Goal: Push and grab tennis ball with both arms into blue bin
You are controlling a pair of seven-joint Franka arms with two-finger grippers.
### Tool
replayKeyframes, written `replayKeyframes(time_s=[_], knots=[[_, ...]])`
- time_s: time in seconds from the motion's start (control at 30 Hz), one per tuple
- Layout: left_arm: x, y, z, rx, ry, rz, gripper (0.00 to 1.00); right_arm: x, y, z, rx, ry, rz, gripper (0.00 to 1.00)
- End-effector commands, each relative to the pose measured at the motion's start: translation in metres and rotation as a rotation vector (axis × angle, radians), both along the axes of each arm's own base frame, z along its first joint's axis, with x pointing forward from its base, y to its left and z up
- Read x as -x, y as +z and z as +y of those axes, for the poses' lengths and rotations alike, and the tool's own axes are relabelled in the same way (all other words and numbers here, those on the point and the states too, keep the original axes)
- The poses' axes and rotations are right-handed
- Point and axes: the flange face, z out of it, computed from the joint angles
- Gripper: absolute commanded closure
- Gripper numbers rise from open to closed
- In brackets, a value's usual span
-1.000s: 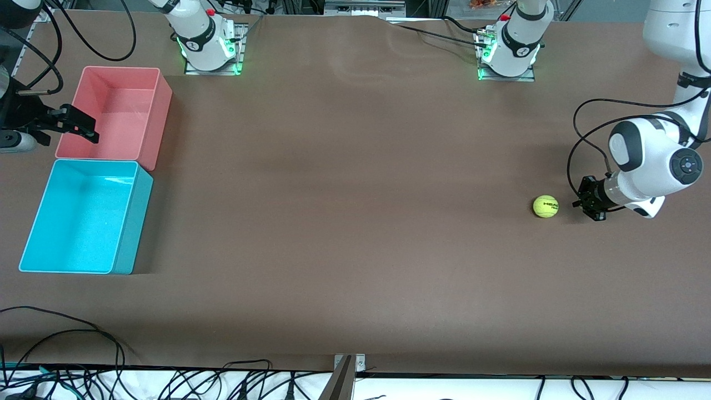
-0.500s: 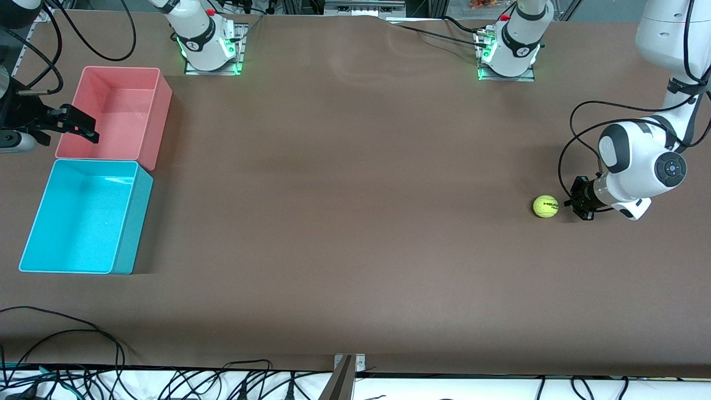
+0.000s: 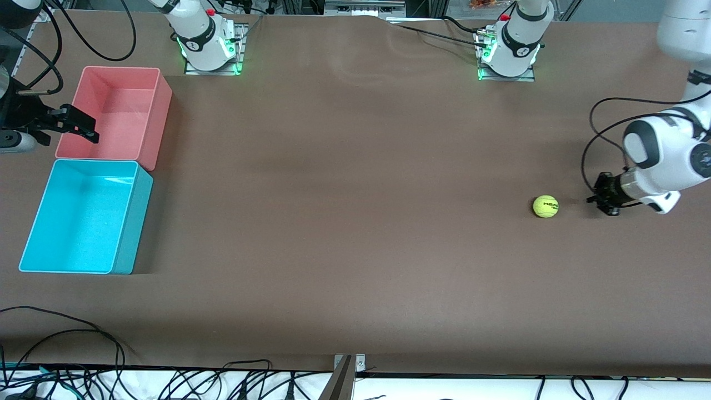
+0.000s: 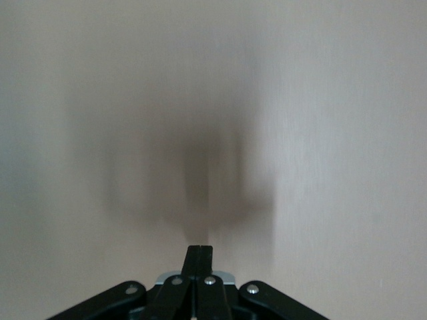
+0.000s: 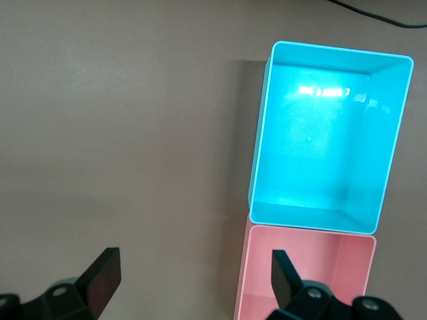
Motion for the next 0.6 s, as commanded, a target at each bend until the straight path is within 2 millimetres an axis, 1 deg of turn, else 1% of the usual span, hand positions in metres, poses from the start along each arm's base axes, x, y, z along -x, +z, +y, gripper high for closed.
replayKeyframes(time_s=[0.0, 0.23, 0.37, 0.4, 0.43, 0.47, 0.57], knots=[[-0.002, 0.008, 0.011, -0.001, -0.027, -0.021, 1.0, 0.0, 0.005, 0.002, -0.01, -0.001, 0.003, 0.0], [-0.002, 0.007, 0.01, -0.013, -0.044, -0.014, 1.0, 0.0, 0.005, 0.002, -0.01, -0.001, 0.005, 0.0], [-0.005, 0.003, -0.002, -0.004, -0.028, -0.009, 1.0, 0.0, 0.005, 0.001, -0.01, -0.002, 0.005, 0.0], [-0.007, 0.002, -0.011, 0.001, -0.024, -0.008, 1.0, 0.0, 0.005, 0.001, -0.01, -0.002, 0.005, 0.0], [-0.011, 0.001, -0.025, 0.007, -0.024, -0.008, 1.0, 0.0, 0.005, 0.001, -0.01, -0.004, 0.005, 0.0], [-0.018, -0.001, -0.056, 0.018, 0.017, -0.003, 1.0, 0.0, 0.005, 0.001, -0.01, -0.002, 0.005, 0.0], [-0.022, -0.002, -0.08, 0.025, 0.038, 0.003, 1.0, 0.0, 0.005, 0.001, -0.01, -0.002, 0.005, 0.0]])
